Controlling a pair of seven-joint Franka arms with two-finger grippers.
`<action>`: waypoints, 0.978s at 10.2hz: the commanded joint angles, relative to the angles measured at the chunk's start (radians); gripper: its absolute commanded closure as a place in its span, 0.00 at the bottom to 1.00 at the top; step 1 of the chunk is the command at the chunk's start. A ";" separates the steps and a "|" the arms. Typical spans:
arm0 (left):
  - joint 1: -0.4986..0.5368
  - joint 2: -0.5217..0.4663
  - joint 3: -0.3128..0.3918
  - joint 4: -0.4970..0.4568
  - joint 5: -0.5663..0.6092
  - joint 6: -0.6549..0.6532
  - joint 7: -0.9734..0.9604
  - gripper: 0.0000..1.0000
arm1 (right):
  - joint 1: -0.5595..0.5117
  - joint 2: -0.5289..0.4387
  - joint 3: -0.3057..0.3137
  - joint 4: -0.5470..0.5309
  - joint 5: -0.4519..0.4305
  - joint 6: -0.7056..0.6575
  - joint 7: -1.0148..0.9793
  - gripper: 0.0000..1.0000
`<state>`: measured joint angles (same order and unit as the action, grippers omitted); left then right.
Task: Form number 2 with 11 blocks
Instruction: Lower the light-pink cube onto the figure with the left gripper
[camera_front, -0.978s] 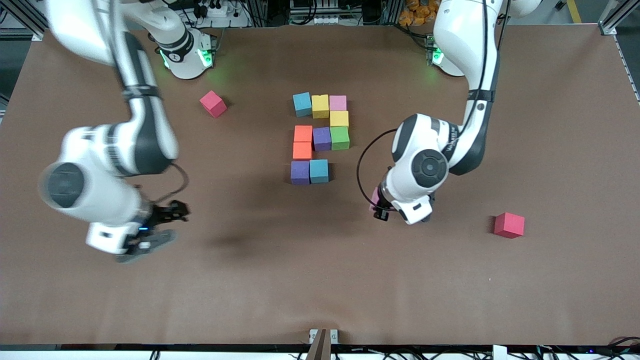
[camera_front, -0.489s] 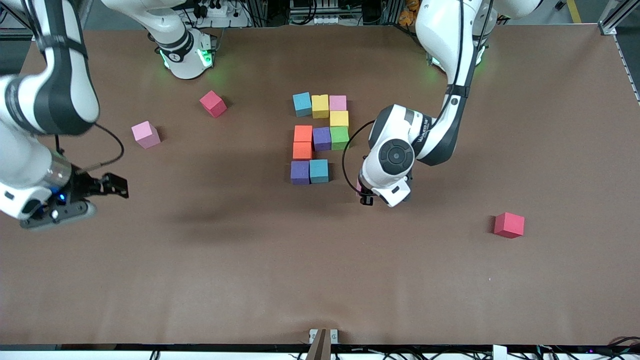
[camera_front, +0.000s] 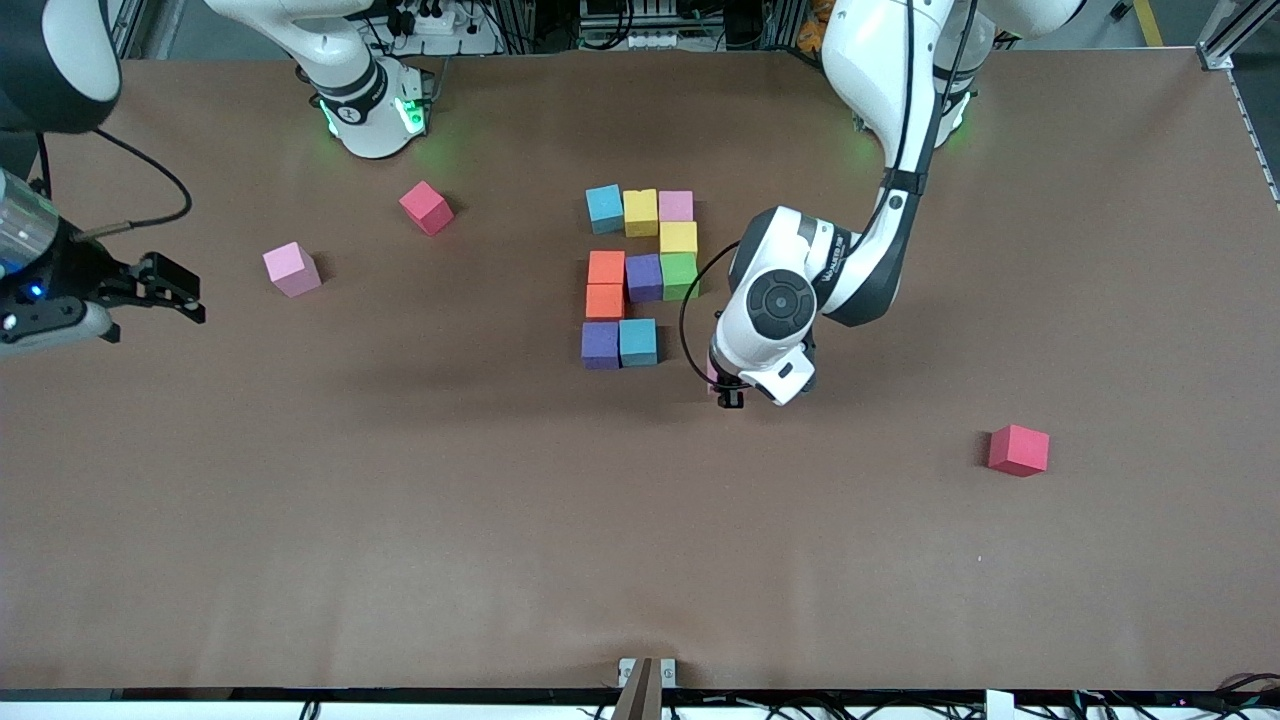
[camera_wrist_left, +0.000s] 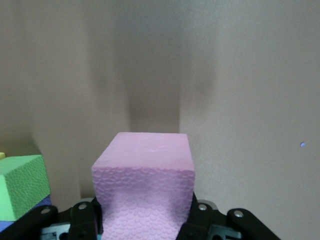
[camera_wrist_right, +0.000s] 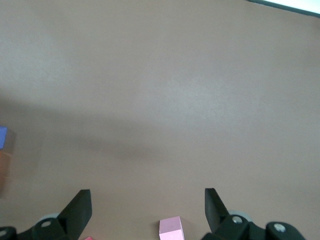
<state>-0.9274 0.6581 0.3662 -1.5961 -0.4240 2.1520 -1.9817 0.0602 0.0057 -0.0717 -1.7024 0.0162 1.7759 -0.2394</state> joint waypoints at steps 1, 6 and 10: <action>-0.051 -0.017 -0.003 -0.103 -0.002 0.112 -0.032 1.00 | -0.031 -0.041 0.029 0.002 -0.016 -0.054 0.102 0.00; -0.091 -0.022 -0.007 -0.151 -0.002 0.153 -0.071 1.00 | -0.020 -0.027 0.024 0.185 -0.021 -0.250 0.137 0.00; -0.133 -0.023 -0.007 -0.209 -0.002 0.272 -0.094 1.00 | -0.028 -0.021 0.021 0.182 -0.028 -0.243 0.140 0.00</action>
<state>-1.0517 0.6592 0.3544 -1.7775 -0.4240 2.4065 -2.0629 0.0519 -0.0222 -0.0671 -1.5337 0.0033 1.5432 -0.1205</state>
